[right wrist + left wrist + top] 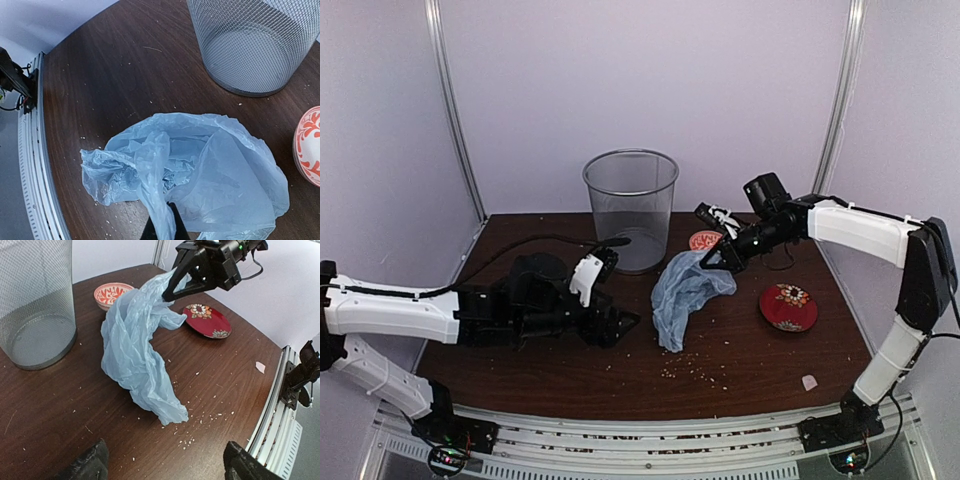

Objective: Put the trash bags into the trash bin

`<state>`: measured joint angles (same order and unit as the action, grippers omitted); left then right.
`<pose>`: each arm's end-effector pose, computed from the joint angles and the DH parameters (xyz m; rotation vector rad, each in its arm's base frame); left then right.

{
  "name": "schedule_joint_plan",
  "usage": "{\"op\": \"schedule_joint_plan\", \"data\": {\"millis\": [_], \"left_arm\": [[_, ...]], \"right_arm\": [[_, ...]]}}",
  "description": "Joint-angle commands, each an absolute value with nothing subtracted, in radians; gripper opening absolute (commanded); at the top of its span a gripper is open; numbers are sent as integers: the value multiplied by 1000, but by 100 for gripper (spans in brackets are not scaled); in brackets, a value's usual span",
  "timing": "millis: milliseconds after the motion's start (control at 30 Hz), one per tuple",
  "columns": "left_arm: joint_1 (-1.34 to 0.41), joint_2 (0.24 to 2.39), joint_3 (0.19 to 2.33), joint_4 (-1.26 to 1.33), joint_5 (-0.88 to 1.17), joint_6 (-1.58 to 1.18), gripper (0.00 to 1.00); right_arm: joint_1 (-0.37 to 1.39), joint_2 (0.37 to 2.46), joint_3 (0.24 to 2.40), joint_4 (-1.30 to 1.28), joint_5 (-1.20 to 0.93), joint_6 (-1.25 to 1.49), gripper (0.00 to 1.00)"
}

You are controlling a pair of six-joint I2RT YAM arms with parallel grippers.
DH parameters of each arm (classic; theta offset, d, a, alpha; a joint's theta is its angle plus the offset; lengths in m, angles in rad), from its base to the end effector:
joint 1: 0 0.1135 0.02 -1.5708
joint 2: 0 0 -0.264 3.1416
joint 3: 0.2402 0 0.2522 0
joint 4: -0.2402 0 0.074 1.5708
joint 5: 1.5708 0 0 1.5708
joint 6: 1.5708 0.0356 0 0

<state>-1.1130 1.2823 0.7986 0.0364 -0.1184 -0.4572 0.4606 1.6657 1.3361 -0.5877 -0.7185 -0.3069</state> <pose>0.1312 -0.2567 0.2585 0.6096 2.0382 -0.8567 0.3098 0.1799 0.2738 -1.1741 2.0974 0.9549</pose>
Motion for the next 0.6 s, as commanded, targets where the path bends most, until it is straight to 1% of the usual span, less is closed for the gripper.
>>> {"op": "schedule_joint_plan", "data": {"millis": [0,133,267,400,567], "left_arm": [[-1115,1412,827,51,-136,-572,84],[-1121,1547,853,134,-213,-654,92],[-1121,1665,934,164,-234,-661,92],[-1121,1776,1031,165,-183,-656,91],[-1121,1849,1080,157,-170,-730,91]], "right_arm": [[466,1684,1303,-466,-816,-208,0],[466,1673,1266,-409,-815,-163,0],[466,1651,1228,-371,-810,-146,0],[466,1636,1193,-342,-803,-142,0],[466,1630,1187,-331,-784,-130,0]]}}
